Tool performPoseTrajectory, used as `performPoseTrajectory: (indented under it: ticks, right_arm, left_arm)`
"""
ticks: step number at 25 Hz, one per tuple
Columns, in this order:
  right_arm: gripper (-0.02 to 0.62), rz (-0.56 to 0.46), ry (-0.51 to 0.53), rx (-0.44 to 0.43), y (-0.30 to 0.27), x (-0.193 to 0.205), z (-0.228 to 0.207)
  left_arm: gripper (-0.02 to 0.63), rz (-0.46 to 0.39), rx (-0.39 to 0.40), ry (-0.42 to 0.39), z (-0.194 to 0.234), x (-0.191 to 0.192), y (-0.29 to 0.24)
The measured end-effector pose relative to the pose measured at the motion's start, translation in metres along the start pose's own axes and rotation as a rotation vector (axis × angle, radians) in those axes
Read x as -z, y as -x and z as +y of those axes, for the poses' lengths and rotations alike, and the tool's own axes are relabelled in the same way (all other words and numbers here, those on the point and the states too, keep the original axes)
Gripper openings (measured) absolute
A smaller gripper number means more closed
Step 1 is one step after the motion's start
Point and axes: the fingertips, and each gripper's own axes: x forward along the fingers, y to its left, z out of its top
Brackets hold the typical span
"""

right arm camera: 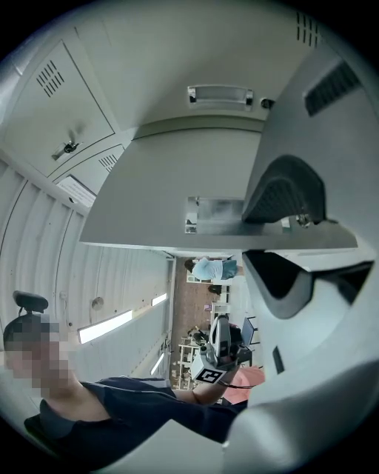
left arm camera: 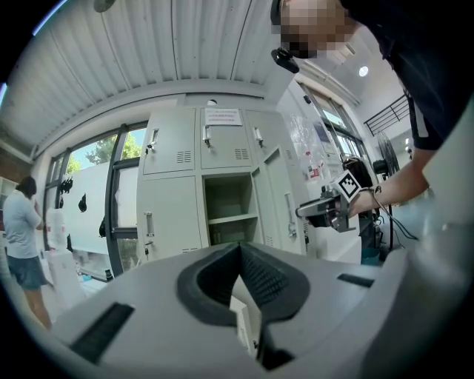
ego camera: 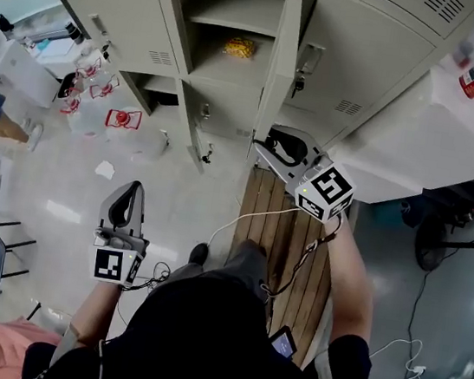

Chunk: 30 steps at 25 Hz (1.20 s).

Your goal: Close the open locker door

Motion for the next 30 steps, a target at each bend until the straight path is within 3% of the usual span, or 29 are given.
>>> performPoseTrajectory:
  ticks: [12, 21, 30]
  right_arm:
    - [0.123, -0.006, -0.011, 0.193, -0.054, -0.007, 0.011]
    - [0.12, -0.013, -0.014, 0.258, -0.084, -0.01, 0.013]
    - [0.115, -0.002, -0.011, 0.323, -0.117, -0.015, 0.01]
  left_arm:
    - [0.003, -0.009, 0.052, -0.004, 0.083, 0.014, 0.017]
    - [0.003, -0.027, 0.093, 0.014, 0.092, 0.011, 0.01]
    - [0.003, -0.035, 0.069, 0.037, 0.095, 0.006, 0.001]
